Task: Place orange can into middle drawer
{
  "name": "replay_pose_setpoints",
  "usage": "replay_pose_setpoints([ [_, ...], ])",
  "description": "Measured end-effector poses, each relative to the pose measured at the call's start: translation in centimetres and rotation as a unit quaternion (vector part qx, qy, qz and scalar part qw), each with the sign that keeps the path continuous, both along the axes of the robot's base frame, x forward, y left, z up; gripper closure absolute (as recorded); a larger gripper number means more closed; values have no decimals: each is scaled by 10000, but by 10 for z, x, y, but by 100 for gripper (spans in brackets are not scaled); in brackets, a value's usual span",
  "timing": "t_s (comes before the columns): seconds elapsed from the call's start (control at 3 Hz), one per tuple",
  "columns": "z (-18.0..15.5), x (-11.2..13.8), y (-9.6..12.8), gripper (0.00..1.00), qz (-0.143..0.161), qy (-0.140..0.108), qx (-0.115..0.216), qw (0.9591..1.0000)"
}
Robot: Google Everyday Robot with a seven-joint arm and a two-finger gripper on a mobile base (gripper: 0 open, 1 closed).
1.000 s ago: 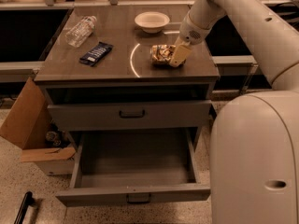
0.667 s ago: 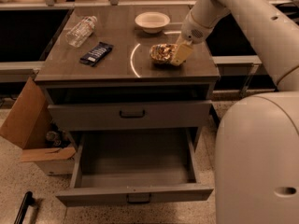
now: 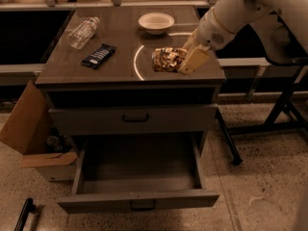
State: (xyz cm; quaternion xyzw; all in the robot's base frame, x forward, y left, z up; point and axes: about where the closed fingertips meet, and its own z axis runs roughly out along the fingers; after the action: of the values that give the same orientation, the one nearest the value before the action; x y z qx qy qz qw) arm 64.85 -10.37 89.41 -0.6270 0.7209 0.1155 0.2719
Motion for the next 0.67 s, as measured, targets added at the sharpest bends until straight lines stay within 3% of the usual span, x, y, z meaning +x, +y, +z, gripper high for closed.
replay_pose_setpoints([
  [0.33, -11, -60, 23, 100, 331, 334, 362, 9982],
  [0.67, -25, -67, 27, 100, 380, 498, 334, 9975],
])
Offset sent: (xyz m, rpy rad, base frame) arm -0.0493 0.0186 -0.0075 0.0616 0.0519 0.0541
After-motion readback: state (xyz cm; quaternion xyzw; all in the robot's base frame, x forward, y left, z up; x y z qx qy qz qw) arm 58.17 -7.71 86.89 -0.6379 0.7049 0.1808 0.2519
